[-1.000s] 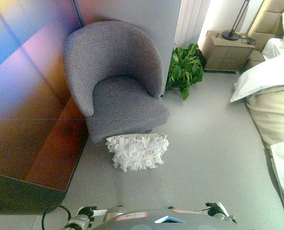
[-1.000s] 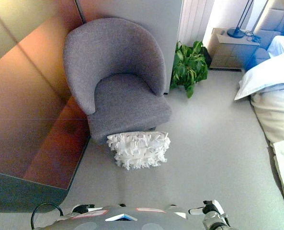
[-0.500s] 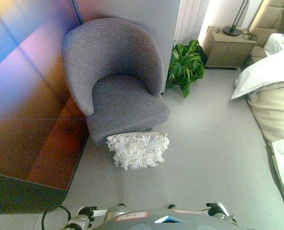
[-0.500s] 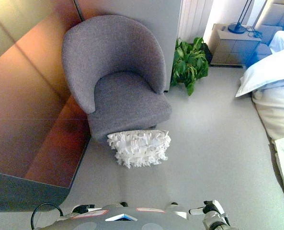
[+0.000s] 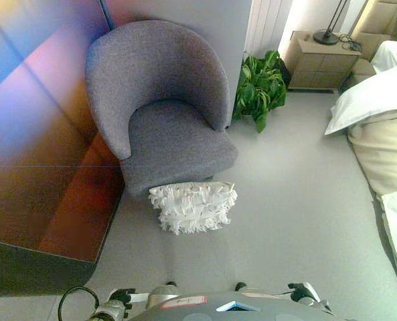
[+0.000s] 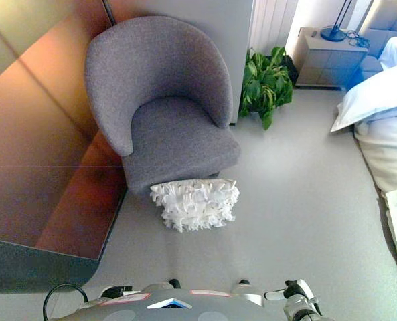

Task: Pick up the pillow and put it on the sofa.

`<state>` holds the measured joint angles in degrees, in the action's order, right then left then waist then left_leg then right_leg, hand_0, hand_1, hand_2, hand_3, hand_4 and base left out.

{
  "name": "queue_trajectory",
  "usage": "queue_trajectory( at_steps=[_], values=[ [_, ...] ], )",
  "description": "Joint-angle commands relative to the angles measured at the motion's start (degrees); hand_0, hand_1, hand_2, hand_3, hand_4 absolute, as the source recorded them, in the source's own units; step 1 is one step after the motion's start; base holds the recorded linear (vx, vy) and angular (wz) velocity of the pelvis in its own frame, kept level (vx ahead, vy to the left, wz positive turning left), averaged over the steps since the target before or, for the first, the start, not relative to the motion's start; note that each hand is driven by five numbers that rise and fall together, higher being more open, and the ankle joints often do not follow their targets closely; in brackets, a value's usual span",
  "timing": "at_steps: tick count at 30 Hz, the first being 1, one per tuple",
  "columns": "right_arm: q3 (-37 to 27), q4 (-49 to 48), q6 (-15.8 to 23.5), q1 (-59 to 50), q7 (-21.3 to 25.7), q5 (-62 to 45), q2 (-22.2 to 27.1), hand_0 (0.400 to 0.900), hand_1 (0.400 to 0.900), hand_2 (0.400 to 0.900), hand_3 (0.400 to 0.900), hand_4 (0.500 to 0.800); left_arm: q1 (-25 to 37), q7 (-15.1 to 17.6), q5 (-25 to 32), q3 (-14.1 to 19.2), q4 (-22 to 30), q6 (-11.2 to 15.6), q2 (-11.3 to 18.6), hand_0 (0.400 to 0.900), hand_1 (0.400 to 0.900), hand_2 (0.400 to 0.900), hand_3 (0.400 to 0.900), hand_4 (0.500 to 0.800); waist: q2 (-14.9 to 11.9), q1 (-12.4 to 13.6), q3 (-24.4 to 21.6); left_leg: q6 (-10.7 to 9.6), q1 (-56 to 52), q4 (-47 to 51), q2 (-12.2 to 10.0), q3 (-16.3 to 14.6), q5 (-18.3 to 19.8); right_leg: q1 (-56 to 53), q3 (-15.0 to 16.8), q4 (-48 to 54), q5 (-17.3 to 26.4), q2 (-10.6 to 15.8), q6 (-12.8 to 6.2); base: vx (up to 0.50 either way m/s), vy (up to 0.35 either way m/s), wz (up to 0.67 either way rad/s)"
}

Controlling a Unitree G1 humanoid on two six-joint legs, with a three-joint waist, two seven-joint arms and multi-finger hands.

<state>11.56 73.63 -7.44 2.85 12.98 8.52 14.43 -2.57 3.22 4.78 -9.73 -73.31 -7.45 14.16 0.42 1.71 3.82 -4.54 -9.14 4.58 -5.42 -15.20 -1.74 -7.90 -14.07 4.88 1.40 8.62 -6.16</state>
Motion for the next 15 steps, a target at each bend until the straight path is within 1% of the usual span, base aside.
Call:
queue_trajectory(
  at_steps=[1, 4, 6, 7, 8, 9, 10, 12, 14, 15],
  values=[
    [1.88, 2.14, -0.14, -4.18, 1.54, -3.58, 1.81, 0.9, 0.9, 0.9, 0.9, 0.8, 2.53, 0.71, -1.05, 0.9, -2.38, -0.83, 2.27, 0.9, 0.9, 0.9, 0.9, 0.8, -0.63, -0.65, 0.88, 2.37, -0.08, -0.06, 1.23, 1.98, 1.96, 1.7, 1.49, -2.1, 1.37, -0.84, 0.2, 0.01, -0.149, -0.17],
    [1.76, 1.91, 0.34, -4.74, 1.04, -4.04, 2.18, 0.9, 0.9, 0.9, 0.9, 0.8, 3.22, 1.1, -0.08, 0.81, -2.65, -1.03, 2.26, 0.9, 0.9, 0.9, 0.9, 0.8, -1.18, -1.09, 1.76, 2.05, 1.26, -3.74, 0.65, 2.43, 2.63, 2.85, 2.58, -3.35, 0.63, -1.87, 1.4, -0.01, -0.173, -0.21],
    [1.61, 1.58, 0.5, -5.31, -0.03, -3.69, 2.74, 0.9, 0.9, 0.9, 0.9, 0.8, 4.01, 1.59, 0.9, 1.02, -2.77, -0.76, 1.97, 0.9, 0.9, 0.9, 0.9, 0.8, -2.48, -1.23, 2.9, 1.86, 4.37, -13.07, 0.48, 3.04, 3.63, 4.37, 2.51, -5.09, 0.28, -1.61, 2.72, -0.05, -0.175, -0.24],
    [1.58, 1.33, 0.57, -5.49, -0.49, -3.32, 3.22, 0.9, 0.9, 0.9, 0.9, 0.8, 4.21, 1.7, 1.68, 1.23, -2.82, -0.29, 1.84, 0.9, 0.9, 0.9, 0.9, 0.8, -2.89, -1.08, 3.77, 1.36, 6.81, -19.7, 0.02, 4.12, 2.36, 4.85, 2.23, -5.92, -0.08, -1.65, 3.71, -0.03, -0.149, -0.28],
    [1.65, 1.12, 0.34, -5.61, -0.77, -2.6, 3.54, 0.9, 0.9, 0.9, 0.9, 0.8, 4.31, 1.54, 2.25, 1.36, -2.89, 0.1, 1.8, 0.9, 0.9, 0.9, 0.9, 0.8, -3.24, -0.93, 4.15, 0.96, 9.0, -23.35, -0.08, 5.15, 0.57, 5.37, 2.03, -6.32, -0.23, -1.61, 4.4, 0.02, -0.134, -0.43],
    [2.24, 0.61, -0.18, -5.55, -0.92, -2.2, 4.05, 0.9, 0.9, 0.9, 0.9, 0.8, 4.13, 1.51, 2.83, 1.42, -2.63, 0.31, 1.33, 0.9, 0.9, 0.9, 0.9, 0.8, -3.16, -0.02, 5.45, -0.15, 13.53, -27.15, -0.74, 6.66, -3.93, 4.96, 2.39, -6.55, -0.38, -1.99, 4.95, 0.08, -0.073, -0.45],
    [2.42, 0.69, -0.49, -5.53, -1.12, -2.36, 4.38, 0.9, 0.9, 0.9, 0.9, 0.8, 3.81, 1.51, 3.08, 1.47, -2.52, 0.46, 0.91, 0.9, 0.9, 0.9, 0.9, 0.8, -2.88, 0.51, 6.19, -0.62, 16.0, -26.88, -1.71, 6.71, -5.91, 4.48, 2.93, -6.72, -0.72, -2.29, 5.0, 0.15, -0.022, -0.43],
    [1.86, 1.67, 0.34, -5.67, -1.71, -1.84, 4.8, 0.9, 0.9, 0.9, 0.9, 0.8, 3.04, 1.31, 2.78, 1.64, -2.67, 0.31, 0.45, 0.9, 0.9, 0.9, 0.9, 0.8, -1.92, 1.47, 7.02, -1.34, 17.04, -21.55, -3.92, 6.04, -8.24, 2.96, 3.58, -6.86, -1.8, -2.78, 4.54, 0.27, 0.075, -0.19],
    [1.75, 1.62, 0.81, -5.91, -2.53, -1.53, 4.99, 0.9, 0.9, 0.9, 0.9, 0.8, 2.23, 1.3, 2.27, 1.93, -3.19, 0.43, 0.28, 0.9, 0.9, 0.9, 0.9, 0.8, -0.71, 2.58, 7.36, -2.58, 17.77, -14.31, -5.92, 6.55, -12.93, 0.85, 3.85, -6.23, -2.96, -3.46, 4.2, 0.38, 0.133, -0.14],
    [2.01, 1.22, 0.8, -5.93, -2.89, -1.79, 5.04, 0.9, 0.9, 0.9, 0.9, 0.8, 1.74, 1.29, 2.09, 2.2, -3.68, 0.54, 0.16, 0.9, 0.9, 0.9, 0.9, 0.8, -0.18, 3.41, 7.52, -3.55, 18.71, -9.66, -7.16, 7.15, -16.05, -0.79, 4.1, -5.81, -3.73, -3.63, 4.09, 0.44, 0.148, -0.19]
  ],
)
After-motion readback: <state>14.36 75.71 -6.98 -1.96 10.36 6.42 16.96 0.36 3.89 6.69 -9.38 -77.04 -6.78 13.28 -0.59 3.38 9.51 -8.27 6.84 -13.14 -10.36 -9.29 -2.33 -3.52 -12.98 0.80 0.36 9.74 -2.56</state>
